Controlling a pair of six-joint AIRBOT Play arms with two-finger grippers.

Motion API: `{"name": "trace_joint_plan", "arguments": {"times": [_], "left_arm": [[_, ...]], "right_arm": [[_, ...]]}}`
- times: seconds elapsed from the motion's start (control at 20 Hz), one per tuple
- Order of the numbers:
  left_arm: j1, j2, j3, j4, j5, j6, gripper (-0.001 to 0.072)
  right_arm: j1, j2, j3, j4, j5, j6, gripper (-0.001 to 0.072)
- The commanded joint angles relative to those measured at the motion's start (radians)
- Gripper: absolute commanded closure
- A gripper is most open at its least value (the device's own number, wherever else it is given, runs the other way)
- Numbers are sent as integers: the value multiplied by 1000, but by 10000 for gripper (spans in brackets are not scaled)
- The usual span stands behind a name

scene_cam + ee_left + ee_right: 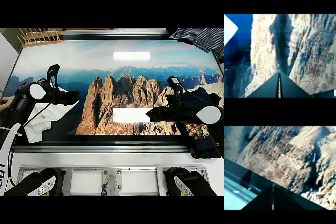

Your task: Fold the clothes and pants, and hang the long-sleeved shirts on hangers.

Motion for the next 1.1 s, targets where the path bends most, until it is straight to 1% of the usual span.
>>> {"name": "trace_joint_plan", "arguments": {"times": [0.0, 0.25, 0.3, 0.35, 0.4, 0.45, 0.5, 0.6, 0.65, 0.7, 0.85, 0.9, 0.95, 1.0, 1.05], "left_arm": [[-1, 1, 0, 0, 0, 0, 700], [-1, 1, 0, 0, 7, 0, 699], [-1, 0, 0, 1, 51, 0, 699], [-1, 0, 0, 1, 128, 0, 699], [-1, 0, 0, 1, 150, 0, 699], [-1, 0, 0, 10, 143, 2, 699], [1, 0, 0, 11, 147, 36, 699], [26, 0, 24, 11, 145, 167, 699], [47, 0, 44, 11, 147, 207, 699], [76, 0, 65, 11, 154, 224, 699], [197, 0, 105, 11, 208, 224, 699], [254, -2, 111, 11, 227, 224, 686], [317, -8, 116, 10, 244, 224, 303], [377, -22, 122, 8, 264, 203, -13], [443, -50, 133, 8, 266, 195, -13]], "right_arm": [[1, -1, 1, 0, 0, 0, 698], [1, -1, 1, 0, 0, 0, 698], [1, -1, 1, 0, 0, 0, 698], [1, -1, 1, 0, 0, 0, 698], [1, -1, 1, 0, 0, 0, 698], [1, -1, 1, 0, 0, 0, 698], [1, -1, 1, 0, 0, 0, 698], [1, -1, 1, 0, 0, 0, 698], [1, -1, 1, 0, 0, 0, 698], [1, -1, 1, 0, 0, 0, 698], [1, -1, 1, 0, 0, 0, 698], [1, -1, 1, 0, 0, 0, 698], [1, -1, 1, 0, 0, 0, 698], [1, -1, 1, 0, 0, 0, 698], [1, -1, 1, 0, 0, 0, 698]]}}
